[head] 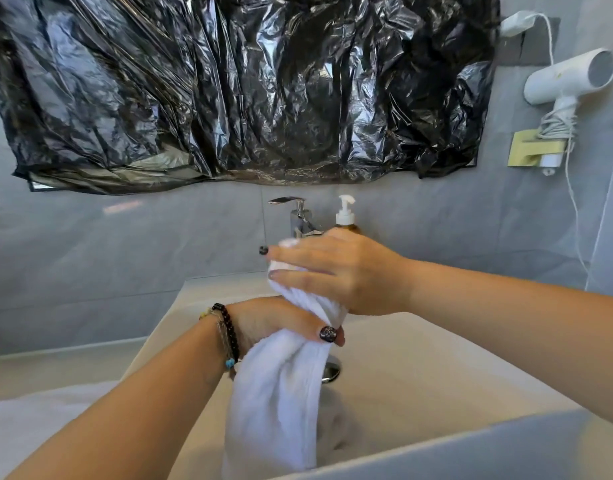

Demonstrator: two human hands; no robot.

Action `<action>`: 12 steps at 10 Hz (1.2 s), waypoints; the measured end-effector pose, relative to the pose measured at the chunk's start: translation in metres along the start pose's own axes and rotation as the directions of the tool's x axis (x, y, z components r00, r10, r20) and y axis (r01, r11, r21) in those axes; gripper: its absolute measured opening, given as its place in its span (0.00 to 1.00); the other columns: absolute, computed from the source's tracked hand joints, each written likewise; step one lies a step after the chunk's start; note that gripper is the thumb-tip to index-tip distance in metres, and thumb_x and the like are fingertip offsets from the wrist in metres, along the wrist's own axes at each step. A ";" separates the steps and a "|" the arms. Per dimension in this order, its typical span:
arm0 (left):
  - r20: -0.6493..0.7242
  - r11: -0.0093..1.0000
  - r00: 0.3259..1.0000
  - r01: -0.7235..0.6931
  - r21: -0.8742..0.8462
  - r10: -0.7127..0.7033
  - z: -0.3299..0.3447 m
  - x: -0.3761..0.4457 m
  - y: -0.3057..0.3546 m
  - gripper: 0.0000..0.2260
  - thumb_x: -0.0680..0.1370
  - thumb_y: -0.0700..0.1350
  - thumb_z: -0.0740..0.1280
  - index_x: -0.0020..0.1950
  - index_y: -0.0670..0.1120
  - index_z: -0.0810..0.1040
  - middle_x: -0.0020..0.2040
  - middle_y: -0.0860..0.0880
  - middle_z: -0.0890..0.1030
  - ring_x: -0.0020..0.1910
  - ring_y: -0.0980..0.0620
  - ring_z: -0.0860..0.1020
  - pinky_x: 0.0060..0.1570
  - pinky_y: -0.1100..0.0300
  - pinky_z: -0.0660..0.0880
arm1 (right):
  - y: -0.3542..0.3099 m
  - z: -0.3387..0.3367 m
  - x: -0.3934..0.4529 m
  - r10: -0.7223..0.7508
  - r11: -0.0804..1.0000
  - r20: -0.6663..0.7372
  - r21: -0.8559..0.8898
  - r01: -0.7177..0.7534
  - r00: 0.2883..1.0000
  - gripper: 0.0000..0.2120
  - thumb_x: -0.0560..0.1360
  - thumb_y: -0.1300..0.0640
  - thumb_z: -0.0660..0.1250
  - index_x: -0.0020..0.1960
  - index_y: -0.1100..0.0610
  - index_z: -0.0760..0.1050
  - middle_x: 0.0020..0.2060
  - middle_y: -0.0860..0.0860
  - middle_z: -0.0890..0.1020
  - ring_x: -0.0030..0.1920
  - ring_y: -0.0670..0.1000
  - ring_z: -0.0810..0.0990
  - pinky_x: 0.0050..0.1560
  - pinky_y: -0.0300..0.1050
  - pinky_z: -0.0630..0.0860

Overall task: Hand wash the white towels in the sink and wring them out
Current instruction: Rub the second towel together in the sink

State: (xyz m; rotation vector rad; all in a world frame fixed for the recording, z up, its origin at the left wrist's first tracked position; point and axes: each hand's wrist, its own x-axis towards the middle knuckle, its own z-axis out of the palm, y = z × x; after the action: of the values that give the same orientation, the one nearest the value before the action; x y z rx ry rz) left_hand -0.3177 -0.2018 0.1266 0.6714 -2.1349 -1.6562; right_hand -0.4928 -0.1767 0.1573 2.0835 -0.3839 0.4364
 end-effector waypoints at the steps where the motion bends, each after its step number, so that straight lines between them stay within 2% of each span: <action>1: -0.026 0.988 0.998 0.055 0.143 -0.052 0.003 0.003 -0.003 0.16 0.62 0.43 0.77 0.46 0.39 0.79 0.38 0.45 0.79 0.39 0.49 0.77 0.41 0.57 0.75 | 0.003 0.008 -0.001 -0.004 0.997 0.272 0.074 -0.017 0.962 0.30 0.66 0.67 0.68 0.68 0.56 0.74 0.52 0.52 0.83 0.38 0.56 0.78 0.29 0.48 0.75; 2: -0.210 0.902 0.973 0.172 0.396 -0.093 0.016 0.015 -0.006 0.17 0.65 0.46 0.79 0.49 0.44 0.80 0.41 0.50 0.80 0.42 0.53 0.79 0.44 0.59 0.78 | -0.002 0.004 -0.007 0.159 0.985 0.593 -0.041 -0.167 0.789 0.28 0.67 0.60 0.69 0.66 0.52 0.70 0.48 0.50 0.81 0.45 0.56 0.80 0.33 0.46 0.73; 3: -0.453 0.689 0.889 0.368 0.624 -0.064 0.030 0.028 -0.013 0.13 0.70 0.49 0.76 0.49 0.49 0.75 0.43 0.52 0.76 0.43 0.53 0.76 0.37 0.64 0.71 | -0.011 0.008 -0.002 0.299 0.940 0.764 -0.132 -0.316 0.571 0.17 0.71 0.57 0.66 0.58 0.52 0.70 0.43 0.49 0.77 0.45 0.56 0.79 0.36 0.46 0.71; 4: -0.473 0.539 0.881 0.393 0.745 0.013 0.031 0.035 -0.023 0.12 0.70 0.50 0.72 0.49 0.50 0.74 0.43 0.52 0.77 0.40 0.53 0.74 0.34 0.62 0.69 | -0.014 0.014 0.001 0.350 0.873 0.826 -0.117 -0.474 0.441 0.08 0.69 0.58 0.67 0.48 0.53 0.73 0.33 0.47 0.69 0.38 0.54 0.74 0.34 0.44 0.72; 5: -0.464 0.436 0.884 0.395 0.808 0.059 0.027 0.031 -0.024 0.13 0.69 0.50 0.70 0.52 0.52 0.74 0.45 0.52 0.78 0.42 0.50 0.77 0.36 0.60 0.71 | -0.011 0.021 0.004 0.317 0.769 0.904 -0.069 -0.635 0.286 0.06 0.67 0.57 0.70 0.41 0.54 0.74 0.33 0.49 0.74 0.34 0.52 0.75 0.32 0.42 0.72; 6: -0.443 0.386 0.881 0.355 0.852 0.168 0.029 0.028 -0.019 0.11 0.72 0.51 0.68 0.52 0.51 0.71 0.46 0.50 0.77 0.42 0.47 0.75 0.40 0.58 0.71 | 0.000 0.024 0.003 0.250 0.629 0.948 -0.005 -0.778 0.197 0.06 0.66 0.59 0.72 0.41 0.57 0.76 0.32 0.50 0.76 0.35 0.52 0.76 0.35 0.42 0.72; 7: -0.448 0.342 0.845 0.345 0.874 0.293 0.025 0.027 -0.015 0.13 0.73 0.53 0.67 0.55 0.50 0.73 0.49 0.49 0.80 0.43 0.46 0.76 0.41 0.58 0.70 | 0.013 0.022 0.004 0.206 0.497 0.969 0.015 -0.868 0.134 0.03 0.67 0.61 0.70 0.40 0.58 0.77 0.32 0.50 0.77 0.36 0.51 0.75 0.37 0.41 0.72; 8: -0.449 0.347 0.801 0.322 0.881 0.397 0.021 0.026 -0.014 0.16 0.72 0.57 0.69 0.55 0.52 0.73 0.47 0.50 0.81 0.44 0.47 0.79 0.40 0.58 0.71 | 0.022 0.016 0.006 0.198 0.433 0.975 0.008 -0.901 0.104 0.03 0.67 0.61 0.71 0.38 0.58 0.76 0.33 0.51 0.78 0.37 0.51 0.76 0.40 0.42 0.73; 9: -0.501 0.534 0.764 0.246 0.809 0.406 0.017 0.023 -0.013 0.20 0.67 0.59 0.73 0.54 0.56 0.70 0.47 0.55 0.79 0.44 0.51 0.79 0.41 0.59 0.74 | 0.031 0.008 0.002 0.204 0.354 0.972 0.040 -0.935 0.119 0.05 0.66 0.60 0.72 0.35 0.56 0.76 0.31 0.49 0.77 0.36 0.50 0.75 0.40 0.41 0.72; 10: -0.499 0.816 0.816 0.059 0.575 0.292 0.005 0.022 -0.015 0.24 0.64 0.58 0.78 0.56 0.57 0.73 0.48 0.57 0.80 0.46 0.57 0.80 0.43 0.62 0.77 | 0.039 0.002 -0.008 0.249 0.240 0.953 0.113 -0.964 0.174 0.06 0.62 0.56 0.75 0.35 0.54 0.78 0.30 0.48 0.79 0.36 0.49 0.78 0.40 0.41 0.74; 11: -0.318 0.938 0.937 -0.025 0.344 0.142 -0.002 0.014 -0.017 0.28 0.66 0.51 0.81 0.63 0.59 0.75 0.56 0.58 0.83 0.54 0.61 0.81 0.52 0.64 0.78 | 0.042 -0.001 -0.024 0.375 0.064 0.905 0.191 -0.979 0.201 0.22 0.55 0.52 0.75 0.46 0.60 0.79 0.37 0.52 0.81 0.39 0.52 0.80 0.39 0.44 0.74; 12: -0.204 0.999 0.978 -0.045 0.012 0.046 -0.006 0.009 -0.021 0.27 0.67 0.44 0.77 0.66 0.50 0.76 0.58 0.48 0.84 0.58 0.48 0.82 0.57 0.53 0.79 | 0.041 0.002 -0.040 0.517 -0.220 0.833 0.349 -0.911 0.195 0.20 0.56 0.57 0.73 0.48 0.61 0.79 0.38 0.54 0.82 0.39 0.52 0.82 0.40 0.44 0.75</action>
State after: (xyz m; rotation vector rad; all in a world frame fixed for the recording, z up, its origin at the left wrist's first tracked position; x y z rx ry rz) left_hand -0.3191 -0.2157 0.1075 0.7545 -1.9968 -1.4874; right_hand -0.5459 -0.1951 0.1688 2.6239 -2.3613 1.1543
